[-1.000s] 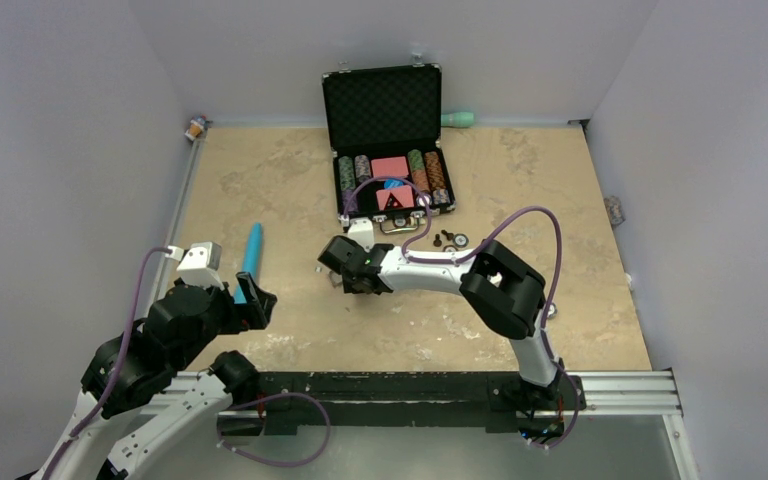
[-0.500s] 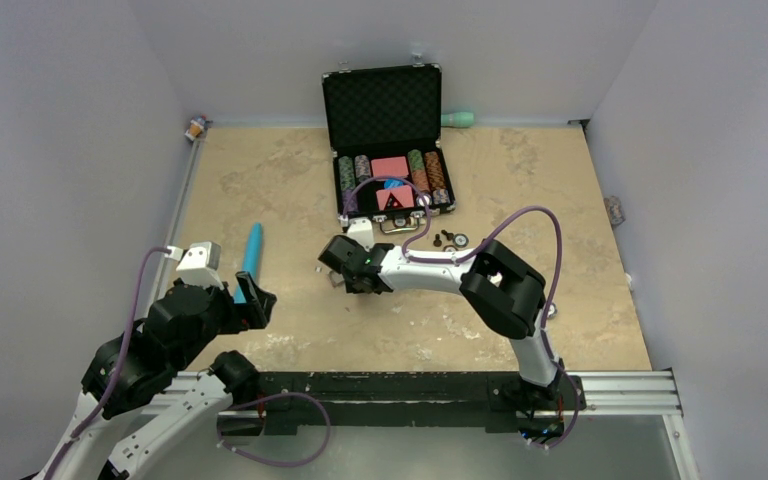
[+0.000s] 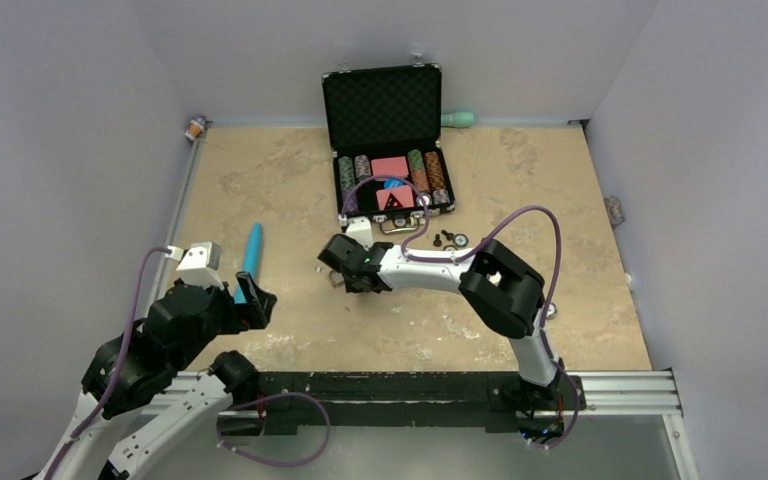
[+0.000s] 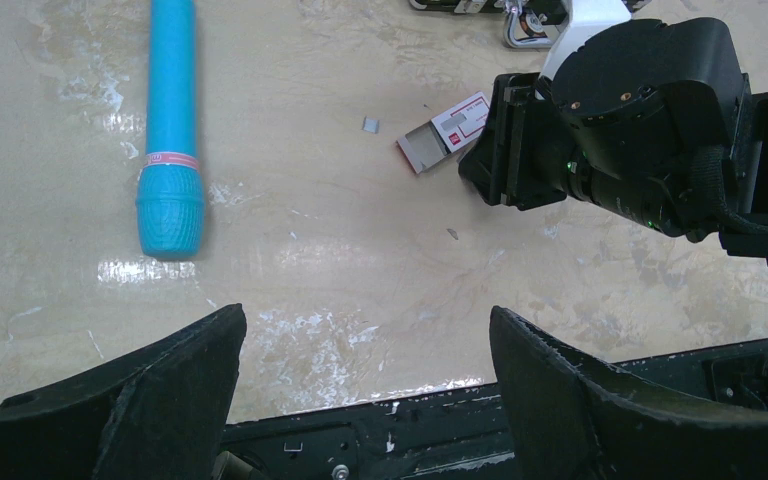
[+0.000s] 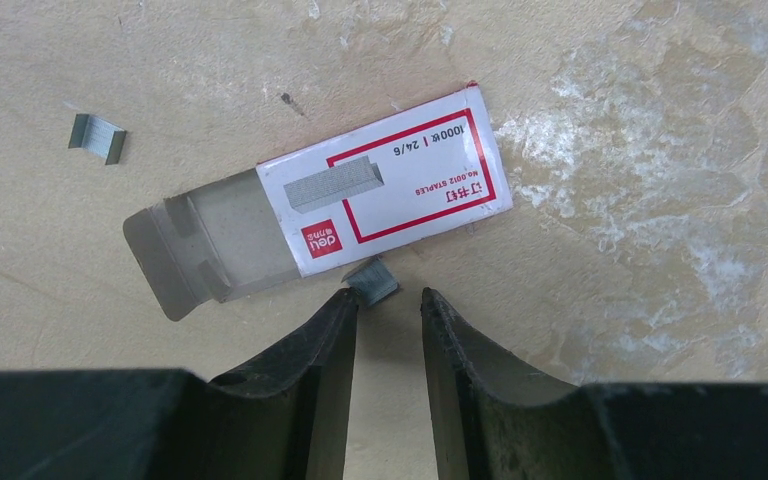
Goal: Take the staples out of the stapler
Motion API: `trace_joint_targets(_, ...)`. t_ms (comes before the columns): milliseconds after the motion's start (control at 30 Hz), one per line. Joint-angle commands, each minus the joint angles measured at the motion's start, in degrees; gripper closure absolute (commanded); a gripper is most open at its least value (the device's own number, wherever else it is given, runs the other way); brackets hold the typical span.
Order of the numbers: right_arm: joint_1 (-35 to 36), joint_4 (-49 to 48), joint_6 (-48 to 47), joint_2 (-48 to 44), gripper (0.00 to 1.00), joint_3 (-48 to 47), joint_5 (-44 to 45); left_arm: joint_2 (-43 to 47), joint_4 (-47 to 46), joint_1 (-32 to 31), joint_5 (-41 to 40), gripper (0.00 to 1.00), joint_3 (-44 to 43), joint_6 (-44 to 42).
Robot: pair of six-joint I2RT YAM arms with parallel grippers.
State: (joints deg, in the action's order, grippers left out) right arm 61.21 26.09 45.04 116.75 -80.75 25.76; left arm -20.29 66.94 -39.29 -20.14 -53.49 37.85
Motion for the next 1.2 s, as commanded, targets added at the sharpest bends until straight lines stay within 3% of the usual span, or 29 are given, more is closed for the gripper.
trace_joint_targets(0, -1.0, 2.3, 1.2, 1.6, 0.66, -1.4, -0.8, -0.5, -2.1, 0.3, 0.0, 0.05, 0.4, -1.2)
trace_joint_targets(367, -1.3, 2.3, 1.1, 2.5, 0.68, -2.1, -1.3, -0.5, -2.1, 0.4, 0.0, 0.06, 0.4, -1.2)
trace_joint_targets(533, -1.2, 2.4, 1.5, 2.0, 0.79, -1.1, -1.6, -0.5, -2.0, 0.4, 0.0, 0.05, 0.4, -1.2)
trace_joint_targets(833, -1.2, 2.6, 1.7, 1.5, 0.85, -0.4, -1.4, -0.6, -2.1, 0.5, 0.0, 0.06, 0.4, -1.1)
trace_joint_targets(1000, -1.2, 2.7, 1.7, 1.8, 0.99, -0.5, -1.5, -0.5, -2.2, 0.6, 0.0, 0.06, 0.5, -1.1)
trace_joint_targets(1167, -1.2, 2.9, 1.7, 1.7, 1.00, -0.4, -1.5, -0.6, -2.2, 0.6, 0.1, 0.06, 0.4, -1.2)
